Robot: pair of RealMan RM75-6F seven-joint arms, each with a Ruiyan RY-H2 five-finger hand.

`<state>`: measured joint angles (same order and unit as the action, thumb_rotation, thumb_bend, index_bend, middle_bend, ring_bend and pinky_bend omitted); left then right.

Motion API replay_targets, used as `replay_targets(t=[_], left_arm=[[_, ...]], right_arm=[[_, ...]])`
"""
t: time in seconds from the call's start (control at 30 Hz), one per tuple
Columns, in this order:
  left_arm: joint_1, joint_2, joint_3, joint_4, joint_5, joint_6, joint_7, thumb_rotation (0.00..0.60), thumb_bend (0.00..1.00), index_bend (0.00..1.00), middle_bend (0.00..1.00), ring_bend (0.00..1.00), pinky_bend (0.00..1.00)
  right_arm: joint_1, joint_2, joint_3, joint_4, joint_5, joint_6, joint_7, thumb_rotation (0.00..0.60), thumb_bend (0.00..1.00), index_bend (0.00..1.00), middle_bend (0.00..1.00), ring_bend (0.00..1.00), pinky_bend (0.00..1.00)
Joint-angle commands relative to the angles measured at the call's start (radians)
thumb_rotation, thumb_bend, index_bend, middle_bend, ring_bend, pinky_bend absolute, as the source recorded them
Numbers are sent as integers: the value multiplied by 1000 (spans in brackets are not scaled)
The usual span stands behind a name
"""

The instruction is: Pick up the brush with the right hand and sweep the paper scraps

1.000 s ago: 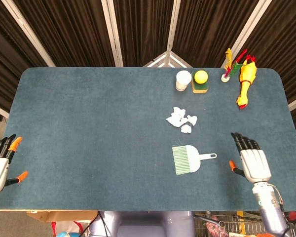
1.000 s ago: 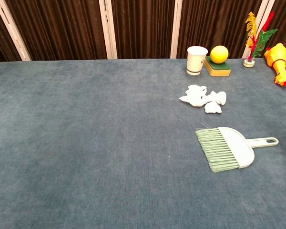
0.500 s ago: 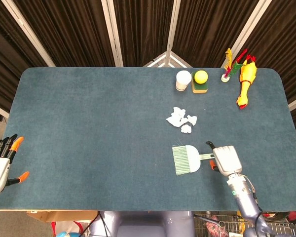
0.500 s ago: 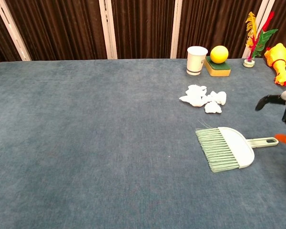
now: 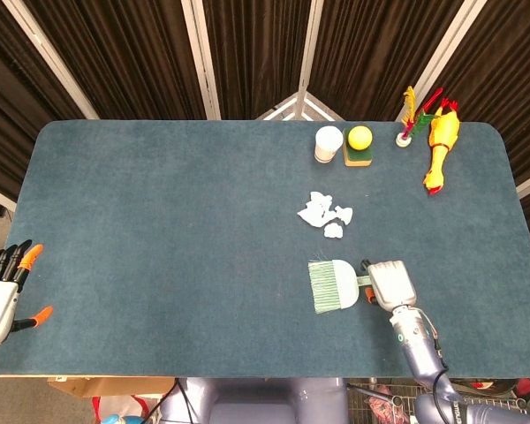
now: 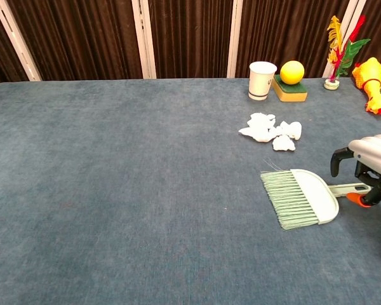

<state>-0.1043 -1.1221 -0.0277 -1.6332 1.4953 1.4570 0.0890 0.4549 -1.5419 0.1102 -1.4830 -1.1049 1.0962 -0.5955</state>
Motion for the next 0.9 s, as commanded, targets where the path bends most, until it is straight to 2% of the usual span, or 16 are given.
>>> replay_targets(t=[0.03,0.7,0.9], left_arm=[[0,0,0,-1,0,0,1,600,0,0,0,0,10],[-1,-2,0,1,-1,-1,3,600,0,0,0,0,10],[-1,-2,-1,1,-3,-1,3,600,0,0,0,0,10]], right_arm=[[5,-16,0,16,1,5,-5,600,354,404,912,960,902],[1,-41,-22,74,14,9,-14,600,355,409,912,960,902],[7,-58,-20,93,25,-3,-11,600,355,528,912,960,902]])
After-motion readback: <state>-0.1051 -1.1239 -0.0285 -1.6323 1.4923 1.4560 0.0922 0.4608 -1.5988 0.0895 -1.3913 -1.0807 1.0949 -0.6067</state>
